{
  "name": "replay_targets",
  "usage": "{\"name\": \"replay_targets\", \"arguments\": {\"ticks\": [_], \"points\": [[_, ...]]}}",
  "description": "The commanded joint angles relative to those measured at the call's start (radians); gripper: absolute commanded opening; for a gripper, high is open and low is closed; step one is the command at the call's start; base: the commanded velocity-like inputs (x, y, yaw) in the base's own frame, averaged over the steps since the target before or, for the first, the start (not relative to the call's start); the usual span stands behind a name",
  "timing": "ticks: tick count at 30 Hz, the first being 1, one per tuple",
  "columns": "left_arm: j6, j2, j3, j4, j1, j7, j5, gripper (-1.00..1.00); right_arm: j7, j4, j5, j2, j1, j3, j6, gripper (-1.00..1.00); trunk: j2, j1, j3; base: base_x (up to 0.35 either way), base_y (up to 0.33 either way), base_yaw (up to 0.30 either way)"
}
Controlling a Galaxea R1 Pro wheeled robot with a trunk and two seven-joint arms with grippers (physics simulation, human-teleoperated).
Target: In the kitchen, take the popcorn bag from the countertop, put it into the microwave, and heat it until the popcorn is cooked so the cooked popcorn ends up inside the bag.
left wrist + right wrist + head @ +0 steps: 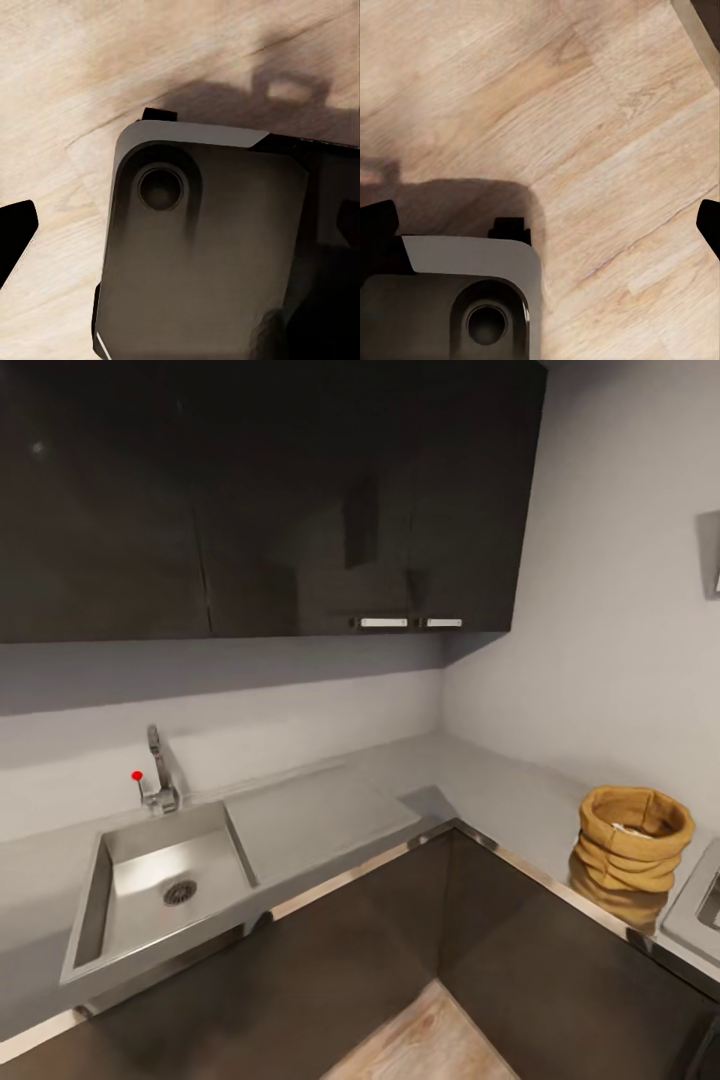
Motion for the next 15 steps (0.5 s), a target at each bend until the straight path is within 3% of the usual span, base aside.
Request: {"name": "replay_targets", "arguments": {"ticks": [1,8,15], "points": [[-0.002,0.0,0.002,0.0,0.0,0.0,0.006,1.0,0.002,0.003,0.007,-0.001,-0.001,-0.008,-0.006,1.0,-0.001,0.001,-0.001,0.306,0.059,0.0],[-0.002,0.0,0.002,0.0,0.0,0.0,0.006,1.0,0.001,0.004,0.007,0.0,-0.001,-0.008,-0.006,1.0,-0.001,0.001,-0.001,0.286,0.058,0.0],[-0.002,0.0,0.002,-0.001,0.0,0.0,0.006,1.0,0.001,0.004,0.007,-0.001,-0.001,-0.008,-0.016,1.0,-0.001,0.001,-0.001,0.033,0.006,-0.027]]}}
